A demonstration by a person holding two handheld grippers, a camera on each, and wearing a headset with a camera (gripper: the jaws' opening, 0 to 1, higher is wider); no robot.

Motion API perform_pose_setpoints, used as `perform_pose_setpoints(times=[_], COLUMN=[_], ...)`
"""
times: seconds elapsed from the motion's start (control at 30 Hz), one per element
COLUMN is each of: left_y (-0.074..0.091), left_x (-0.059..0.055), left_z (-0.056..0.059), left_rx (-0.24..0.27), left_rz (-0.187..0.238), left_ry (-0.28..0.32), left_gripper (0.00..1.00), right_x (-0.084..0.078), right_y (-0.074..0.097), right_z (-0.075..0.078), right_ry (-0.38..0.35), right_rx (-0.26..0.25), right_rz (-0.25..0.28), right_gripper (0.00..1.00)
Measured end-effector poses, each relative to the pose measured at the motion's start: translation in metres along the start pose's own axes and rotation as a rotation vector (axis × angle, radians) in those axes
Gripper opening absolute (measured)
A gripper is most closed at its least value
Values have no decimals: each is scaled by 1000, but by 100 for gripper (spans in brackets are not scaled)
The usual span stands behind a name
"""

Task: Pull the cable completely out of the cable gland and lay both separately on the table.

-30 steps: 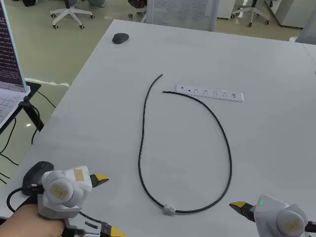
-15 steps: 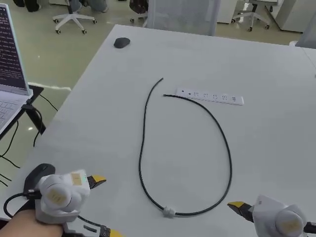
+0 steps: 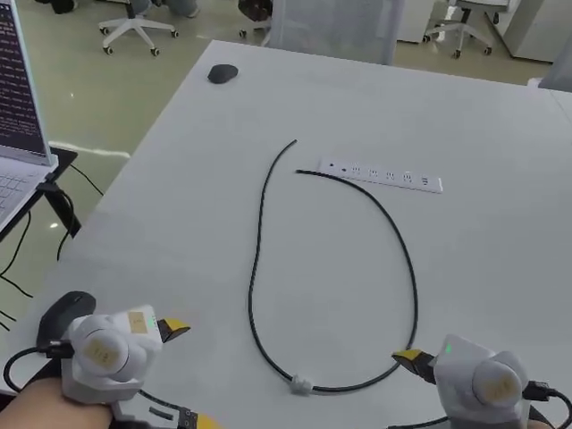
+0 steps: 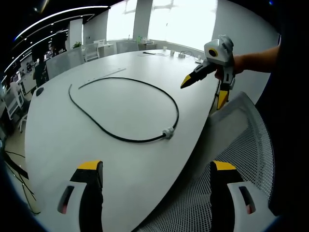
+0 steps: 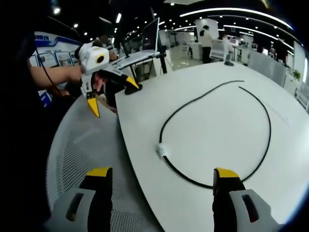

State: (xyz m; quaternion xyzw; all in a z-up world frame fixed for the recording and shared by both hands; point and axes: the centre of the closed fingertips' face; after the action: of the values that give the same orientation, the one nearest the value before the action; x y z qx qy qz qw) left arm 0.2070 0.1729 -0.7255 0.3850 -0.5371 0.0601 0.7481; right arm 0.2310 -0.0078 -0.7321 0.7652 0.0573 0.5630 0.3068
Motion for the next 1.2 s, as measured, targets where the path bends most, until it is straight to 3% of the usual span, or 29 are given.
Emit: perform_pose_setpoints(times=[0.13,0.27,0.43,0.87,1.13,1.2], left_y=[0,0,-1,-6,-5,-5], left_x=[1,-3,-2,-5,-7,-7], left_z=[-3,-4,-2,0,1,1], left_rx=[6,1,-14,-31,-37,-38], left_rz=[14,2,15,7,-4,-3], left_ry=[21,31,18,13,2,3], left_gripper=[93,95,93,91,90,89], right_x=[6,7,7,-8,-27,-26], right_y=[-14,-25,-40,-63,-76,-79], right_z=[-3,-4,-3,0,-1,-2], right_ry=[14,40,67,119,213,221], right_rx=[10,19,28,56,91,91], right_rz=[-10,-35,-61,-158,-257,-250], right_gripper=[81,76,71,59,46,38])
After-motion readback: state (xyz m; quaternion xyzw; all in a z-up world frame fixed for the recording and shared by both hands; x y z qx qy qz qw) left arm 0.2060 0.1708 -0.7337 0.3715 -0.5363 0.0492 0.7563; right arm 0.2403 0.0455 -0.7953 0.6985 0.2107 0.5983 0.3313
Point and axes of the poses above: the centre of the closed fingertips' face, and the gripper's own axes: y roughly backward along the fingers, z roughly to its right, x roughly out of its top, and after that the axes turned 12 degrees about z, right-handed
